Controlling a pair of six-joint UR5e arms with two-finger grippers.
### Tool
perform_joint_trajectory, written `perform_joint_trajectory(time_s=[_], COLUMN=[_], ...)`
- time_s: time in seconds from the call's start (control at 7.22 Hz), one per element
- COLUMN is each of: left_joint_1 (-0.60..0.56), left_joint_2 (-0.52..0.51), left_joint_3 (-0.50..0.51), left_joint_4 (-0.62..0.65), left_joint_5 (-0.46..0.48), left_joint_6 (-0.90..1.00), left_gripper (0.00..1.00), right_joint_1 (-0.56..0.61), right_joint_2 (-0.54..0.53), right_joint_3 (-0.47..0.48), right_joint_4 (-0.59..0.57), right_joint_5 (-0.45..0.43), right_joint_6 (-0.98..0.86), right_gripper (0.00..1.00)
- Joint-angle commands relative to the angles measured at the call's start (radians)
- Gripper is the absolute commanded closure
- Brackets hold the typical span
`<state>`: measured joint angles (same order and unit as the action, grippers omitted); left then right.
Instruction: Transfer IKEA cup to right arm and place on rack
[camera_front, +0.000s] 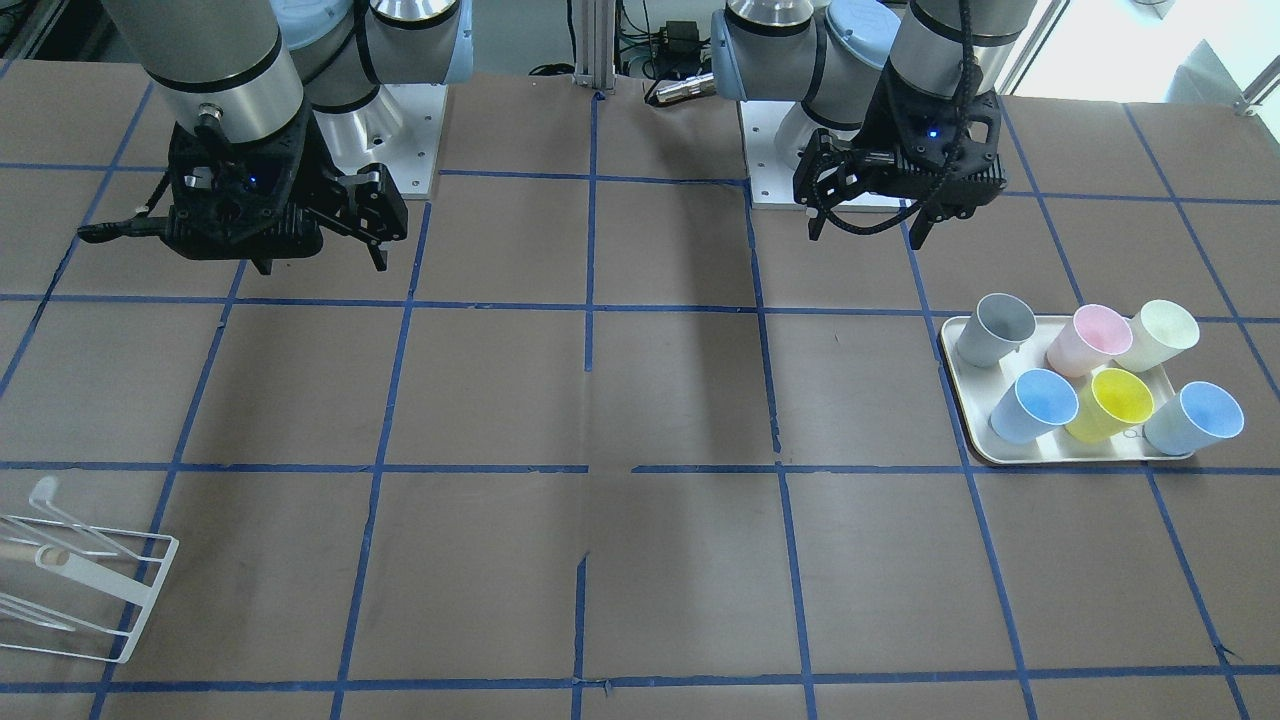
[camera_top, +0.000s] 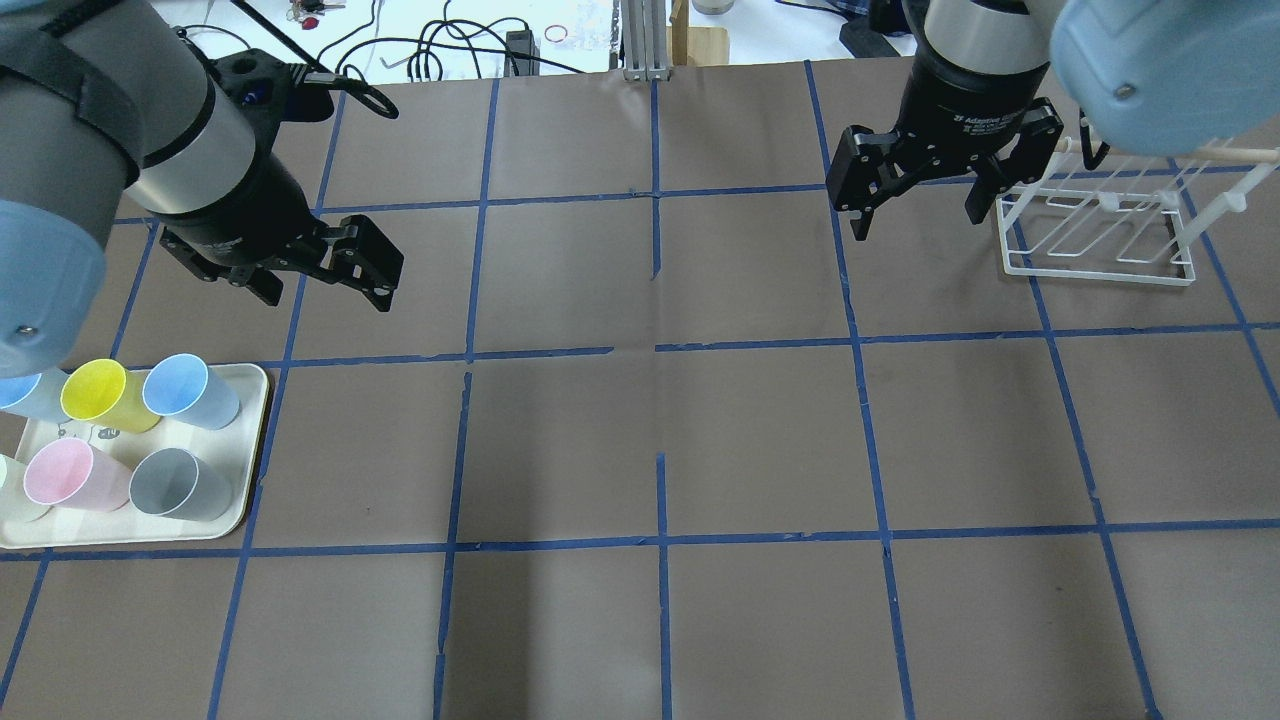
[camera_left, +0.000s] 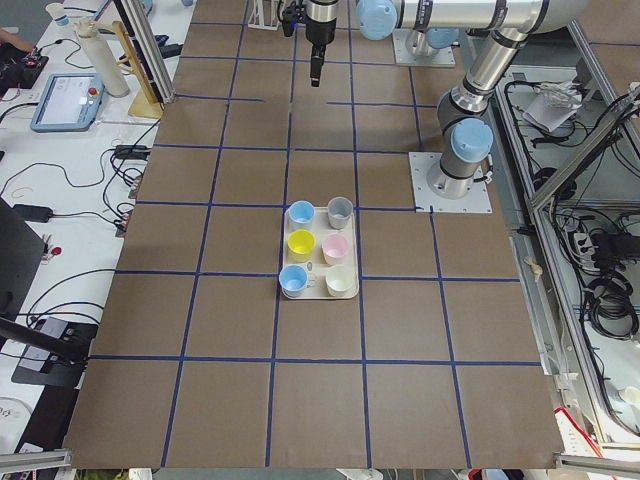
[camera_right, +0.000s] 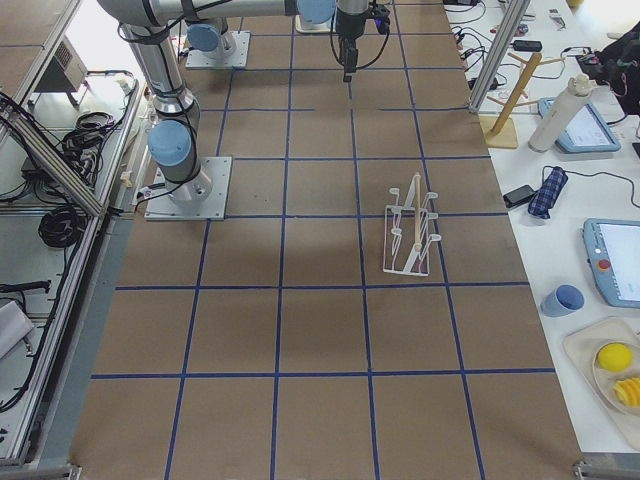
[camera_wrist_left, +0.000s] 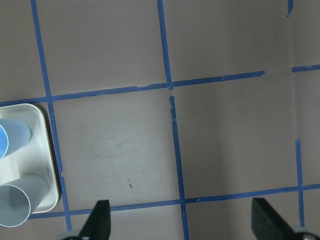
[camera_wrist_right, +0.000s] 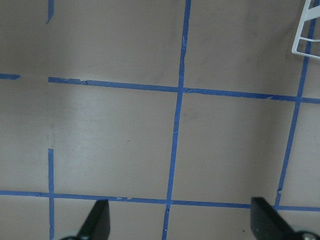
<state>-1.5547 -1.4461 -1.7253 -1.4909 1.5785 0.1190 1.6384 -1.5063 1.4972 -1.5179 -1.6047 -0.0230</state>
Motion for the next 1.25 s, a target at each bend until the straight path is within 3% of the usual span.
perform_joint_trajectory(time_s=[0.0, 1.11], left_joint_1=[0.001, 0.002], left_joint_2=[0.001, -0.005], left_joint_3=[-0.002, 0.006], left_joint_4=[0.001, 0.001], left_joint_5=[0.003, -0.002], left_joint_6=[0.001, 0.013], left_gripper=[0.00, 0.00], right_joint_1=[0.003, 0.003], right_joint_2=[0.000, 0.001], right_joint_3=[0.003, 0.002], right_joint_4=[0.001, -0.031], right_joint_5=[0.000, 0.019], right_joint_6=[0.002, 0.040], right_gripper=[0.00, 0.01])
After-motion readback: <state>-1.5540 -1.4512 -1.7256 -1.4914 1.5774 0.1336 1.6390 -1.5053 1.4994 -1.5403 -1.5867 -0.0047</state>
